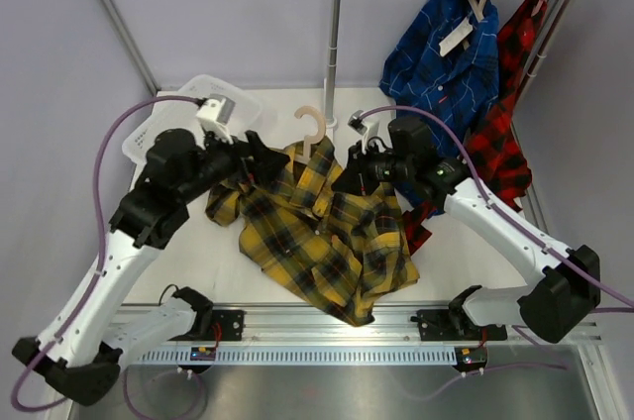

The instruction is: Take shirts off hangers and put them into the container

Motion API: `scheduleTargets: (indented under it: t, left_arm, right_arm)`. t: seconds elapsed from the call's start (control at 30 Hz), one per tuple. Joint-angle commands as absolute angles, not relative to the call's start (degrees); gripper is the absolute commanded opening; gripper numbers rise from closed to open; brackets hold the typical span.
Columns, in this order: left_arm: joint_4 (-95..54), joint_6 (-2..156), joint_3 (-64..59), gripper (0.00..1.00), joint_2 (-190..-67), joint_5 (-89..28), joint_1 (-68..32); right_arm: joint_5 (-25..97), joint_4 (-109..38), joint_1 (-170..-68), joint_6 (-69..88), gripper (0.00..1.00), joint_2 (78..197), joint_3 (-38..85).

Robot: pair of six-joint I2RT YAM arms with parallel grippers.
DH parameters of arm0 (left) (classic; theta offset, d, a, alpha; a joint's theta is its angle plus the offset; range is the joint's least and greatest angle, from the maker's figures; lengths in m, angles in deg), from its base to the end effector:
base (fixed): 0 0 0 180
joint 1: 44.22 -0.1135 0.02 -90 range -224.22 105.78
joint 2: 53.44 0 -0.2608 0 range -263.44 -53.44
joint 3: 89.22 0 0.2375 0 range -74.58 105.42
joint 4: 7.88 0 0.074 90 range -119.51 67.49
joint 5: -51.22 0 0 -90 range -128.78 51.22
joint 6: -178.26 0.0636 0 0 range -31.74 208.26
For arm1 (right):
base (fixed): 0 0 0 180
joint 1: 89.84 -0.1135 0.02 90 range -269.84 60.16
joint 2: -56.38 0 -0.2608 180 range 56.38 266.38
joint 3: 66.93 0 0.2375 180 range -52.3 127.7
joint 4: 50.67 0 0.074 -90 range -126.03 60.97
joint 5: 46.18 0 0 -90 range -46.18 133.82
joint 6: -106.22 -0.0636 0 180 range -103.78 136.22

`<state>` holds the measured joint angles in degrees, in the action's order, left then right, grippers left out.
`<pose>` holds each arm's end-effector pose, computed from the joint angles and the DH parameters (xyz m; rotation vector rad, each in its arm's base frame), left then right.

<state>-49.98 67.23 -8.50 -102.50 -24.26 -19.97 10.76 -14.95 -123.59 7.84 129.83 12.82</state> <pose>0.1617 -0.0904 0.4106 0.2422 1.7996 -0.7910 0.2241 0.1914 0.3270 -0.8284 1.9979 1.0376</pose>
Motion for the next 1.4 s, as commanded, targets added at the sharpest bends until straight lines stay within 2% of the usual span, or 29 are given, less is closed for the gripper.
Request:
scheduleTargets:
  t: [0.0, 0.1, 0.3, 0.53, 0.67, 0.77, 1.37]
  left_arm:
    - [-48.36, 68.48, -3.05, 0.98, -106.60, -34.42, -8.59]
    - [-48.35, 69.37, -0.41, 0.94, -111.44, -43.22, -1.18]
    - [-47.04, 68.22, -0.84, 0.85, -116.46, -51.86, 1.22]
    - [-42.39, 67.96, -2.16, 0.67, -119.45, -54.07, 1.22]
    - [-41.15, 67.87, -2.43, 0.52, -120.68, -55.83, 1.22]
    - [-40.88, 67.26, -2.08, 0.45, -121.47, -55.66, 1.31]
    - [-38.86, 68.31, -1.90, 0.43, -124.20, -55.04, 1.22]
  right_arm:
    - [13.67, -22.05, -125.43, 6.38, 0.00, 130.81, 14.84]
    - [14.38, -22.41, -126.13, 5.76, 0.00, 131.17, 15.46]
    - [13.68, -23.20, -126.57, 4.88, 0.00, 130.12, 15.47]
    - [12.80, -23.03, -127.10, 4.44, 0.00, 128.71, 15.29]
    - [12.27, -23.20, -127.19, 4.18, 0.00, 127.66, 14.68]
    - [12.18, -22.76, -127.28, 4.18, 0.00, 127.13, 14.76]
    - [10.34, -22.67, -127.72, 4.44, 0.00, 125.55, 14.85]
